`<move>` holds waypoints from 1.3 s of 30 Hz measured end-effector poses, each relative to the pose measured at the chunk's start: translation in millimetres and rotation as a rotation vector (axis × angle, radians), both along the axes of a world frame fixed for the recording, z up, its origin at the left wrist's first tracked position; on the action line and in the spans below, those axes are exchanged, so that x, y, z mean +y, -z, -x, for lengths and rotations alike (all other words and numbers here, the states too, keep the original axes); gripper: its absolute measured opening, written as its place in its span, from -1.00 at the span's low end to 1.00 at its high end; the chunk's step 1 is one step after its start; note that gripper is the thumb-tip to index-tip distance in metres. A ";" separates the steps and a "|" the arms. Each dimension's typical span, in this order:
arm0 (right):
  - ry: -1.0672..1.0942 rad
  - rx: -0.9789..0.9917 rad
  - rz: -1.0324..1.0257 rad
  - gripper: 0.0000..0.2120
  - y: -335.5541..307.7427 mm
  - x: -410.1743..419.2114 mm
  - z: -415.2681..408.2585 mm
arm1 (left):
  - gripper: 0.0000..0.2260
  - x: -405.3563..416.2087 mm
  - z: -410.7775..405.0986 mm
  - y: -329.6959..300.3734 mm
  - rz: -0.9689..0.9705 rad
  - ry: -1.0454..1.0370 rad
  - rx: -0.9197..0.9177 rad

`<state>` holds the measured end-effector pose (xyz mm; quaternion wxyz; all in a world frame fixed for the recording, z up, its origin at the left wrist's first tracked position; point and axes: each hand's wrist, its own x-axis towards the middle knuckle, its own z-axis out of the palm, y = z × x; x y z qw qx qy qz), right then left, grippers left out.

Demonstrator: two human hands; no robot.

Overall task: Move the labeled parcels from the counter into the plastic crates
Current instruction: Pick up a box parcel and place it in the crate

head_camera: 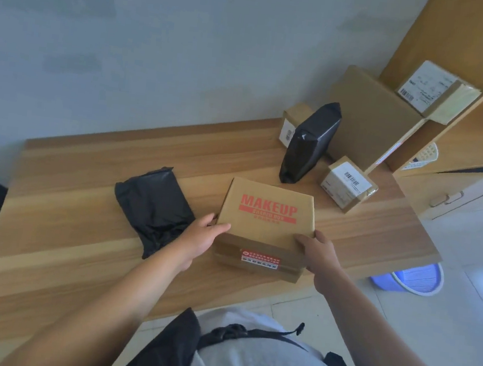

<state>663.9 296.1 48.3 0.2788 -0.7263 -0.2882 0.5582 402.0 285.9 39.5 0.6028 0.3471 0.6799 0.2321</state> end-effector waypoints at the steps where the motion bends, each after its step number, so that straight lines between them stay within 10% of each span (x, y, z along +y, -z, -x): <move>1: -0.028 -0.005 -0.010 -0.79 -1.8 -1.7 7.1 | -0.32 -4.8 8.2 -1.3 -0.021 -0.019 -0.011; 5: -0.064 0.066 -0.102 -0.62 -10.2 -10.1 31.7 | -0.43 -25.2 37.3 -8.3 -0.199 -0.111 -0.008; 8: 0.054 0.245 -0.139 -0.67 -14.1 -16.6 41.7 | -0.87 -36.6 56.1 -8.8 -0.224 -0.296 -0.194; 13: 0.158 0.419 -0.080 -0.42 -10.4 -37.2 53.4 | -0.51 -62.3 70.7 3.0 -0.058 -0.438 -0.473; 39: 0.068 0.179 0.072 -0.49 12.9 -53.2 23.7 | -0.55 -109.3 45.9 47.3 -0.056 -0.598 -0.435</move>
